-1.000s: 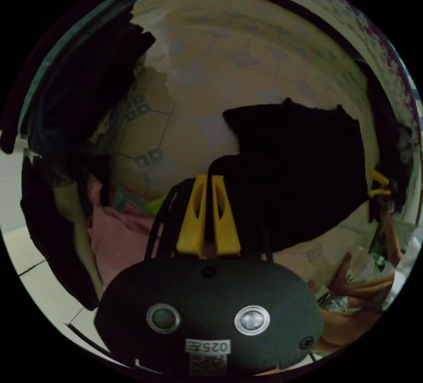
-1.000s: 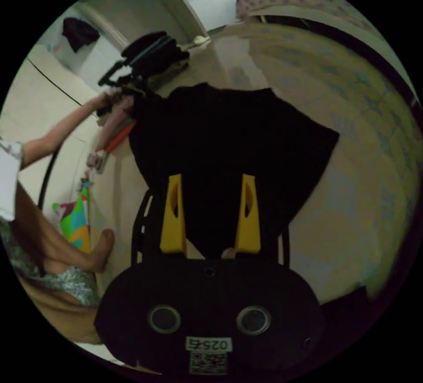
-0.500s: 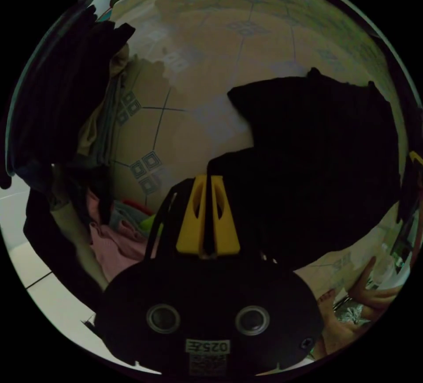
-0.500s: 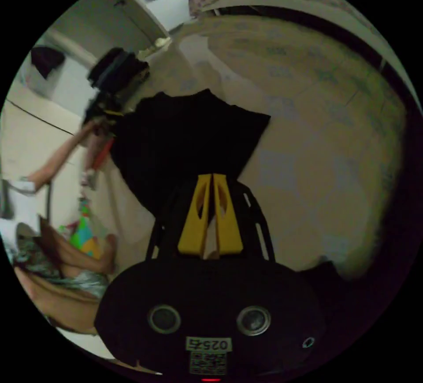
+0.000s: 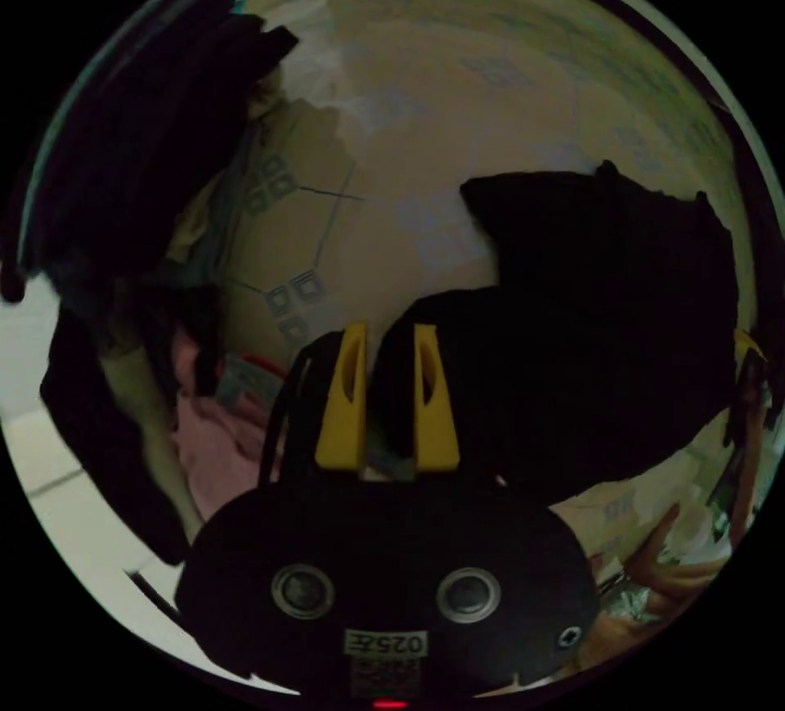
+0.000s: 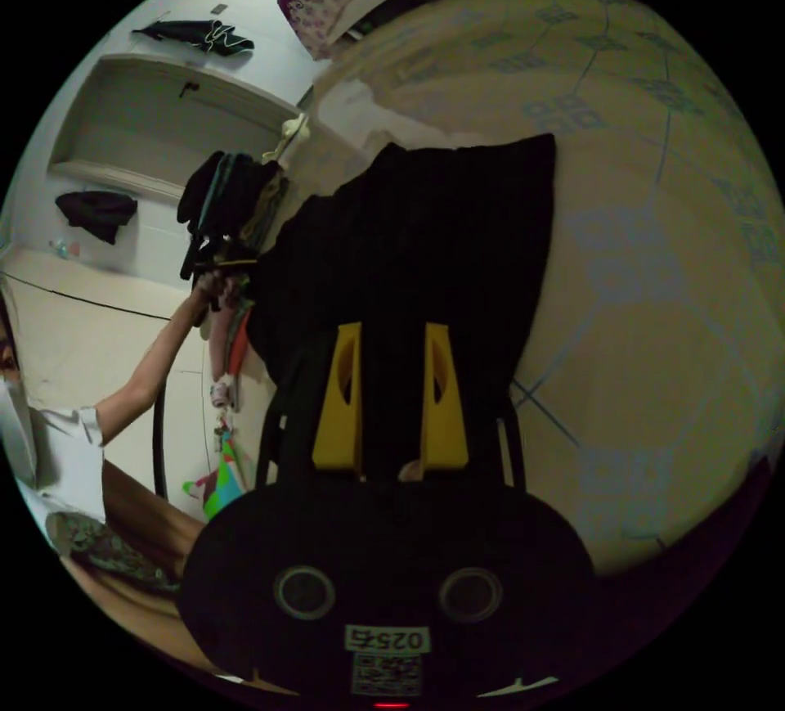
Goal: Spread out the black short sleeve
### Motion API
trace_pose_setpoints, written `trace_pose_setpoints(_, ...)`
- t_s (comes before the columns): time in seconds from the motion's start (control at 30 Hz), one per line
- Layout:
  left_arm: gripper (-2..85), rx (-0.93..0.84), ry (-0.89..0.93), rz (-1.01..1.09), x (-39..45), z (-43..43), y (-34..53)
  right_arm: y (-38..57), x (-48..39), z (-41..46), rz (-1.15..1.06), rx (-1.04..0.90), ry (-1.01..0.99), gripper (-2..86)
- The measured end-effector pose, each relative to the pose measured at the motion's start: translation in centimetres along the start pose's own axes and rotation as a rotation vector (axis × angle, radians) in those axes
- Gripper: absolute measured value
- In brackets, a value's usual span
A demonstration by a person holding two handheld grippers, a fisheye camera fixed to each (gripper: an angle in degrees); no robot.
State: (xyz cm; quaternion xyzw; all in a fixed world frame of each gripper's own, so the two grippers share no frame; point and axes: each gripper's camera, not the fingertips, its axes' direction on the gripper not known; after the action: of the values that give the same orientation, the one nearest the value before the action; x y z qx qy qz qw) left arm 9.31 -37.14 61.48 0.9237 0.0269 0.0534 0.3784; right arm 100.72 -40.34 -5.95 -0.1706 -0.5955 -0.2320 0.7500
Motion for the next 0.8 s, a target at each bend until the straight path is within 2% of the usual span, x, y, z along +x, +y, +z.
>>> trace_pose_setpoints(0.1,3.6,0.193,-0.034,-0.190,-0.9,-3.3,4.0,-0.2,0.4,0.2,0.015,-0.020,-0.030,11.2)
trace_pose_setpoints(0.17,2.1,0.399,0.158,-0.240,-0.3,-5.5,8.5,-0.3,0.5,0.3,0.017,-0.043,-0.022,10.7)
trace_pose_setpoints(0.2,1.7,0.442,0.230,-0.226,0.2,-5.7,9.6,-0.4,0.5,0.4,0.022,-0.057,-0.013,10.7)
trace_pose_setpoints(0.23,1.9,0.489,0.381,-0.171,1.7,-5.5,11.2,-0.5,0.4,0.5,0.026,-0.074,-0.013,10.6)
trace_pose_setpoints(0.27,1.9,0.498,0.483,-0.090,3.9,-4.7,12.4,-0.5,0.3,0.5,0.034,-0.088,-0.010,10.6)
trace_pose_setpoints(0.33,1.5,0.465,0.539,0.022,8.0,-3.1,13.8,-0.4,-0.3,0.5,0.034,-0.114,-0.008,10.7)
trace_pose_setpoints(0.47,0.4,0.310,0.440,0.172,15.5,1.4,15.5,-0.3,-1.6,1.0,0.002,-0.115,0.023,7.8)
trace_pose_setpoints(0.53,-0.4,0.316,0.407,0.175,16.7,2.4,16.1,-0.5,-2.2,1.5,-0.030,-0.139,0.051,2.5)
trace_pose_setpoints(0.63,-1.3,0.324,0.404,0.201,16.8,3.1,16.6,-1.1,-3.6,1.3,-0.114,-0.164,0.113,0.0)
trace_pose_setpoints(0.8,-1.3,0.286,0.552,0.187,15.2,4.8,16.1,-3.1,-3.0,-2.5,-0.194,-0.305,0.251,-0.8)
